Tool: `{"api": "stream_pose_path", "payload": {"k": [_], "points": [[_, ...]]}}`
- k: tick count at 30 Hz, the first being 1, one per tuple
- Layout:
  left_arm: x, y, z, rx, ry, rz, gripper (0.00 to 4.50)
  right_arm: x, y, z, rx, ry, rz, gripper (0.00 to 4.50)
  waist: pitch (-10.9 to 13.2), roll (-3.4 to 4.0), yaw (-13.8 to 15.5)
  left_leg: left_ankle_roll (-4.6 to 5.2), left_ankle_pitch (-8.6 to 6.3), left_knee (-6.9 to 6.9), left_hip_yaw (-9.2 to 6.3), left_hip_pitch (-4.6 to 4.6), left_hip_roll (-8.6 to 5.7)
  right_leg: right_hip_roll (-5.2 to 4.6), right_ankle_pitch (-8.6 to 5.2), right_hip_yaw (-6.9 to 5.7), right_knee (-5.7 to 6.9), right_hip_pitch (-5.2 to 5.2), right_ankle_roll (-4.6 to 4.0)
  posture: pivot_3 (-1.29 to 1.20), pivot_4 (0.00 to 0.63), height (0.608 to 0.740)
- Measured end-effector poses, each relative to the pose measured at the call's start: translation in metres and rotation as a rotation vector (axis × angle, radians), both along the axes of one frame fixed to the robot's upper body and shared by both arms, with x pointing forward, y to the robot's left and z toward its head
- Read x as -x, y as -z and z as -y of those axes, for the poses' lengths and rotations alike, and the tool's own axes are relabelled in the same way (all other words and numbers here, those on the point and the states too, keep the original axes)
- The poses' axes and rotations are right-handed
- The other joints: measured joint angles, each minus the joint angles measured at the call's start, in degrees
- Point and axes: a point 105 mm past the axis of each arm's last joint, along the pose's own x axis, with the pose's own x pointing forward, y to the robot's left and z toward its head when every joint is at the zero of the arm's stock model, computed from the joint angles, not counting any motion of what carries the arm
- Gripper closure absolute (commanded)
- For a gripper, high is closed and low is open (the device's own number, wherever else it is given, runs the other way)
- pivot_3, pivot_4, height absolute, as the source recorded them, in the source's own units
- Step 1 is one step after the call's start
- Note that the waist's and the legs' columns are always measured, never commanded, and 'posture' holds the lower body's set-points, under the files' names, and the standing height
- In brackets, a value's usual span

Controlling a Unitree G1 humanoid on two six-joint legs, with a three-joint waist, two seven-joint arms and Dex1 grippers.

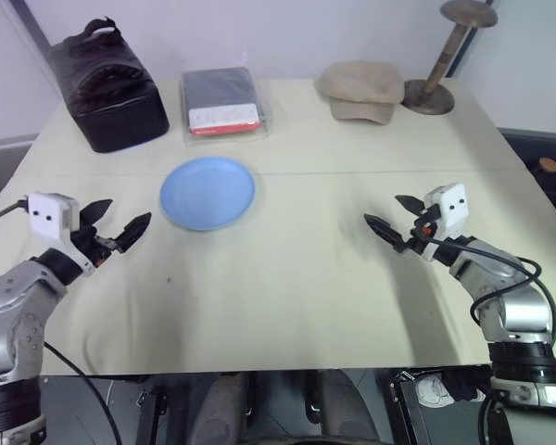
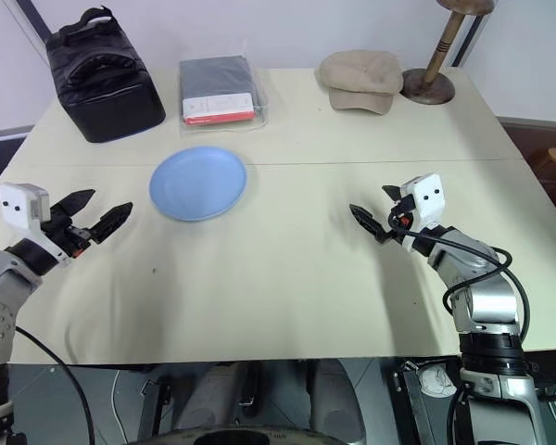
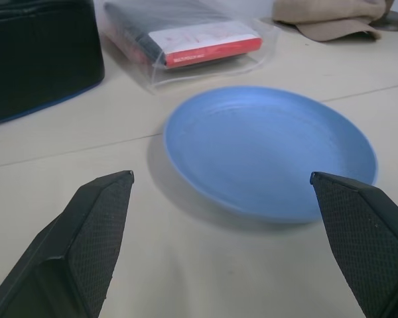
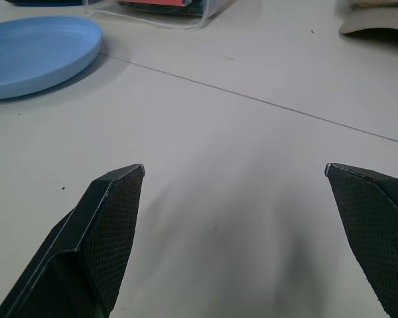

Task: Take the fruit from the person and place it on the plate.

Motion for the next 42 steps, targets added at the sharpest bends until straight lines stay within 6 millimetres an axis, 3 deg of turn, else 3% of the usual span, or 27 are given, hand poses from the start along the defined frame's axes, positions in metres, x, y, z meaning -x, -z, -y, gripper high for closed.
{"api": "stream_pose_path", "payload": {"k": [42], "points": [[-0.0056, -0.0011, 0.0068, 0.0, 0.015, 0.006, 0.03, -0.0003, 0.0012, 0.0025, 0.005, 0.02, -0.001, 0.0, 0.0, 0.0, 0.0, 0.0, 0.01, -0.02, 0.01, 0.0, 0.0, 0.03, 0.01, -0.02, -0.06, 0.02, 0.01, 0.0, 0.15, 0.74]]}}
